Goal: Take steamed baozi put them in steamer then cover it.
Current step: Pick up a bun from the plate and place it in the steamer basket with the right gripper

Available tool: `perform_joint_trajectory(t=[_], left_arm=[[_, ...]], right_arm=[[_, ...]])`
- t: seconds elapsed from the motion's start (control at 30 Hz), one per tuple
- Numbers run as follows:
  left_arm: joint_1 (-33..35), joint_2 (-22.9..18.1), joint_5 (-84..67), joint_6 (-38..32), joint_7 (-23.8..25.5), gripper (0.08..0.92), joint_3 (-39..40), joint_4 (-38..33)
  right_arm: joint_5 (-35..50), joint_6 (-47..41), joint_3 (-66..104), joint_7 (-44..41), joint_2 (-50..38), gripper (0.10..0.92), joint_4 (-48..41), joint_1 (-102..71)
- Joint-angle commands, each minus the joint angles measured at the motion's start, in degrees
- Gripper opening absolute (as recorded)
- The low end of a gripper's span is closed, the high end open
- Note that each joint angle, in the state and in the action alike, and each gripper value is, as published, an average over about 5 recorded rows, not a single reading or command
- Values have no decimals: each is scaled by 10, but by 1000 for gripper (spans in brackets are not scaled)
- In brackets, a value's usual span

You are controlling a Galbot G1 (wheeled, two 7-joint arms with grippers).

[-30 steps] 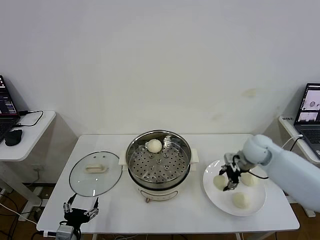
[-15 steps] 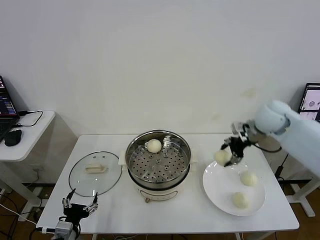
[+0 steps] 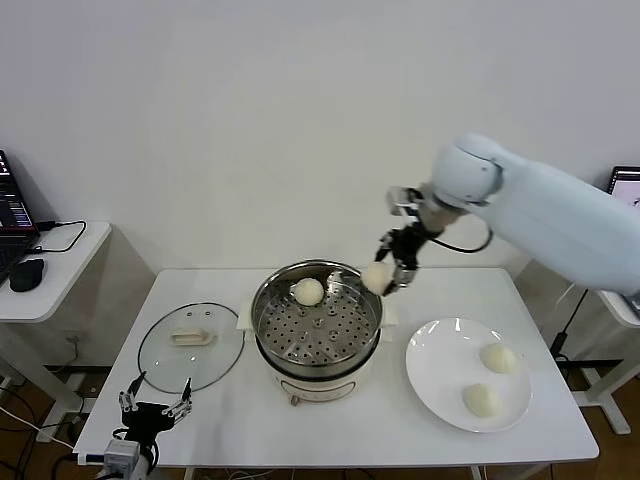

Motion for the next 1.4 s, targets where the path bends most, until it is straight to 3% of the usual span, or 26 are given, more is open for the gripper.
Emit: perform_joint_trajectory(t=[0.03, 0.53, 1.4], left_arm=[[0, -2, -3, 0, 0, 823, -8, -1], [-6, -10, -9, 1, 1, 823, -11, 0], [-16, -12, -10, 0, 2, 823, -4, 12]], right_arm=[[14, -12, -25, 0, 133, 662, -69, 8], [-59, 6, -24, 3, 242, 662, -199, -80], [-116, 32, -5, 11, 294, 670, -252, -117]])
